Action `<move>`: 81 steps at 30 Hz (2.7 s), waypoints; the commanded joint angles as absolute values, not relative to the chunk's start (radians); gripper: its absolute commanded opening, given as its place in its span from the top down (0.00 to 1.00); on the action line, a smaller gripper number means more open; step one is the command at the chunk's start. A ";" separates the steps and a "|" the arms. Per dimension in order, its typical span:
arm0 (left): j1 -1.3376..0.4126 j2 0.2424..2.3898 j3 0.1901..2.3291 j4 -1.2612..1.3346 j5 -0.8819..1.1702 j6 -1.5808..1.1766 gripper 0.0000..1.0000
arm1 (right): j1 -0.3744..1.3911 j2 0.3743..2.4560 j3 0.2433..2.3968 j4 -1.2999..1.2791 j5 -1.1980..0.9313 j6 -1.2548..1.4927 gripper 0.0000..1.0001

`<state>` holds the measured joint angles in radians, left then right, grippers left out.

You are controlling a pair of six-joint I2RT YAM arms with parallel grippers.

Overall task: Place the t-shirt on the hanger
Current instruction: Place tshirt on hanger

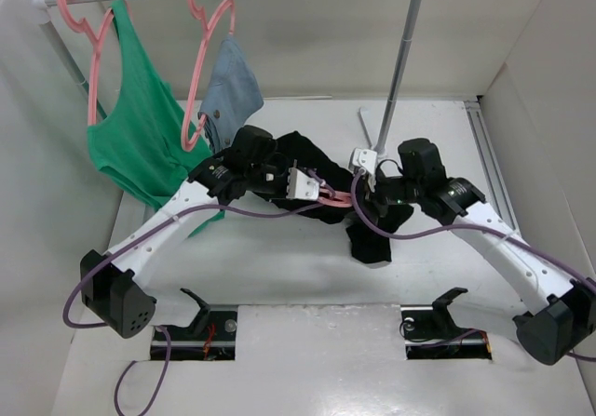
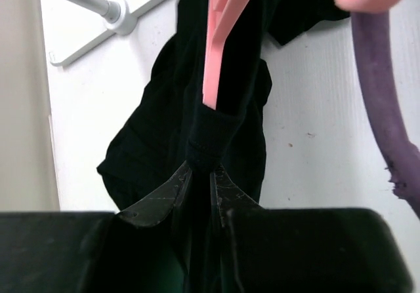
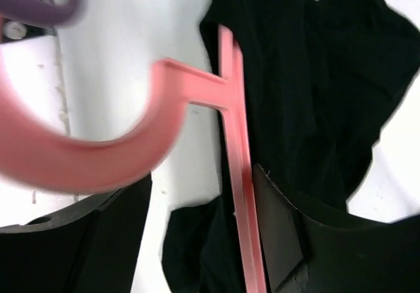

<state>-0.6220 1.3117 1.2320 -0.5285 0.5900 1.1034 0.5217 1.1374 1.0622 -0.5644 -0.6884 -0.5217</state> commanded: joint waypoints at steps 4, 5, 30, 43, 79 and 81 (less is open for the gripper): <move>-0.621 1.281 1.259 -0.488 0.701 1.121 1.00 | 0.534 1.143 1.055 -0.348 -0.503 -0.413 0.43; -0.621 1.281 1.259 -0.488 0.701 1.121 1.00 | 0.534 1.143 1.055 -0.300 -0.503 -0.400 0.49; -0.566 1.269 1.154 0.054 0.091 0.539 0.91 | 0.202 0.905 1.144 -0.718 -0.419 -0.302 1.00; -0.557 1.264 1.245 0.086 0.102 0.548 0.35 | 0.152 0.942 1.337 -0.850 -0.420 -0.321 1.00; -0.575 1.075 1.271 -0.004 0.140 0.442 0.20 | 0.244 1.425 1.840 -0.128 -0.504 0.003 1.00; -0.584 1.113 1.307 -0.032 0.140 0.469 0.20 | 0.255 1.407 1.777 -0.127 -0.620 -0.020 1.00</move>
